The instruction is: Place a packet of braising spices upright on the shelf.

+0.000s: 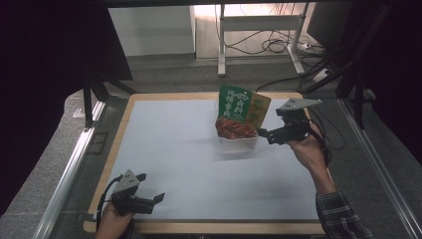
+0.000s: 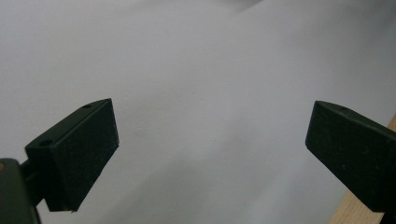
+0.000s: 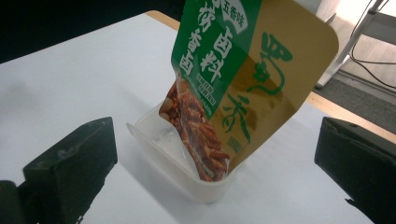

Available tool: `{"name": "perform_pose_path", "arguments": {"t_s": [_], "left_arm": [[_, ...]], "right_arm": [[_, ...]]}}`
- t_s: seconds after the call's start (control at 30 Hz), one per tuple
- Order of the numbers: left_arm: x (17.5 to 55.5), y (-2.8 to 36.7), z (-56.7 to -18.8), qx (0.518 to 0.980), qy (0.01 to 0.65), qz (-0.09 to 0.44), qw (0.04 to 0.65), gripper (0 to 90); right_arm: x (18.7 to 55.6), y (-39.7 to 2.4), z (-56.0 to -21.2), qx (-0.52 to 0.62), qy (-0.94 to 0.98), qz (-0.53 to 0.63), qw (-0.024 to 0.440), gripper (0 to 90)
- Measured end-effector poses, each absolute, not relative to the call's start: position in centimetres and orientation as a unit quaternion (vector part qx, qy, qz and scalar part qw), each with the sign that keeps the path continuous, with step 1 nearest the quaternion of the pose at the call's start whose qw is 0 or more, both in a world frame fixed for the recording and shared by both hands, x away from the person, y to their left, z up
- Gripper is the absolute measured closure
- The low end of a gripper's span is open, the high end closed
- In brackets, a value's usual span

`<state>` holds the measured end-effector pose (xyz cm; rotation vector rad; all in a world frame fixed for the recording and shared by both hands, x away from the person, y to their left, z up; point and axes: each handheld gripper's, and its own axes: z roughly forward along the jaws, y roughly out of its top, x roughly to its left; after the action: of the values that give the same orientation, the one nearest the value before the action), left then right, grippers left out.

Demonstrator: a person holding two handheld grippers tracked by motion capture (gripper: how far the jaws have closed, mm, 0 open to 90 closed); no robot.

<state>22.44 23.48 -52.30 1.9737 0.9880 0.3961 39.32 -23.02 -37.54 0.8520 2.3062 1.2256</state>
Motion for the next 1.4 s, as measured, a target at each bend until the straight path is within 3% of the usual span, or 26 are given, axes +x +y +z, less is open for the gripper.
{"name": "perform_pose_path", "arguments": {"t_s": [1.4], "left_arm": [[22.3, 23.3, -52.3, 0.799, 0.384, 0.162, 0.434, 0.9]], "right_arm": [[34.8, -23.9, -41.2, 0.292, 0.825, 0.439, 0.204, 0.0]]}}
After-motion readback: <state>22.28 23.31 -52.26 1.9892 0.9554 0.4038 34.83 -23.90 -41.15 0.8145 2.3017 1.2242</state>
